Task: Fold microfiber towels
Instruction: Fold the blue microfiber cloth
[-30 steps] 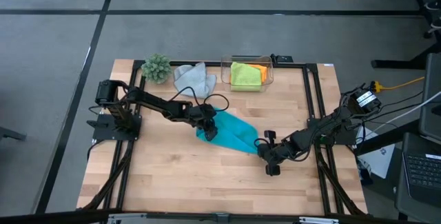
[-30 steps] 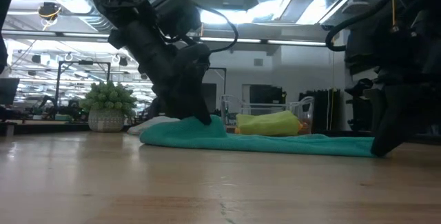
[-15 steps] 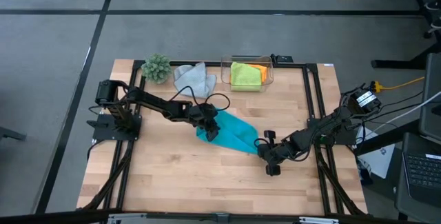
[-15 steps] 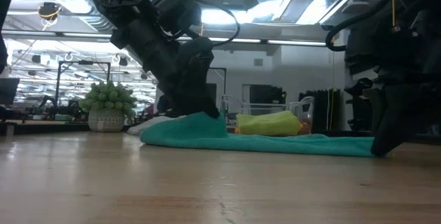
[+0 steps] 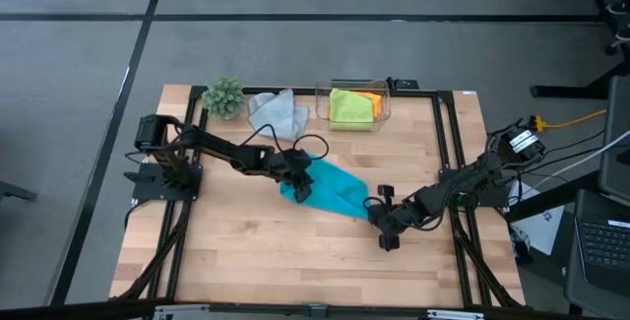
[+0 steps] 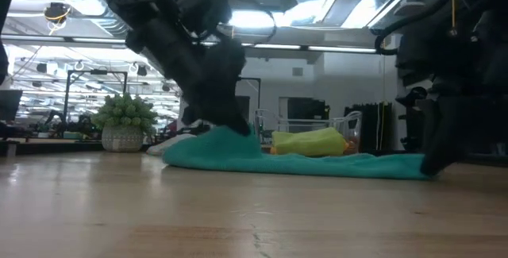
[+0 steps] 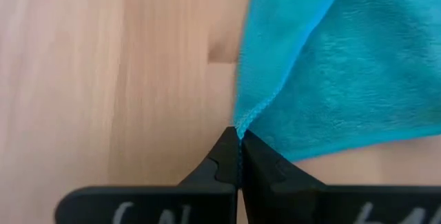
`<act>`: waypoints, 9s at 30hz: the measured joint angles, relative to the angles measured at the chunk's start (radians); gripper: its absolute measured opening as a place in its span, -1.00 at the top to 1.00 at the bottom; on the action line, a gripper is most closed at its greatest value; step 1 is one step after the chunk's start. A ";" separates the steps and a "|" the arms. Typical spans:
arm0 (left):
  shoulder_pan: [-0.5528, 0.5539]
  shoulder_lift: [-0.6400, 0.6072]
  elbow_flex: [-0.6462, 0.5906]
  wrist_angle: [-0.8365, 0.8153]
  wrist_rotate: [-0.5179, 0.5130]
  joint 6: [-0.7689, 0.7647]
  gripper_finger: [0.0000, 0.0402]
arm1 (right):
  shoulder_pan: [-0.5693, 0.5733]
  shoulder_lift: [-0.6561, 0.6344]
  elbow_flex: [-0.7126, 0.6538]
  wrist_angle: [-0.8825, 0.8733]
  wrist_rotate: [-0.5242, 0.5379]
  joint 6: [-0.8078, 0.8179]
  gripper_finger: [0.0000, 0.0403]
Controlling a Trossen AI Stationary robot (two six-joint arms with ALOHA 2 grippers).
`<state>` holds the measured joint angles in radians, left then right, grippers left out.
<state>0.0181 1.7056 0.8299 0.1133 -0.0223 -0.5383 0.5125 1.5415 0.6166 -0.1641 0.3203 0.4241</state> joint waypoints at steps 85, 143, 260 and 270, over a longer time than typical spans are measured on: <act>-0.295 -0.241 0.021 -0.211 -0.692 0.435 1.00 | -0.212 -0.085 0.357 -0.578 0.366 -0.090 0.99; -0.483 -0.123 0.021 -0.155 -0.994 0.732 1.00 | -0.134 -0.078 0.310 -0.565 0.542 -0.209 0.98; -0.520 -0.022 0.020 -0.151 -0.247 0.310 0.88 | 0.061 0.027 0.163 -0.190 -0.165 0.002 0.60; -0.521 -0.024 0.020 -0.178 -0.245 0.256 0.52 | 0.061 0.027 0.164 -0.191 -0.176 0.019 0.53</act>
<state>-0.5026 1.6819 0.8501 -0.0647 -0.2668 -0.2821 0.5734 1.5688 0.7803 -0.3553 0.1445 0.4427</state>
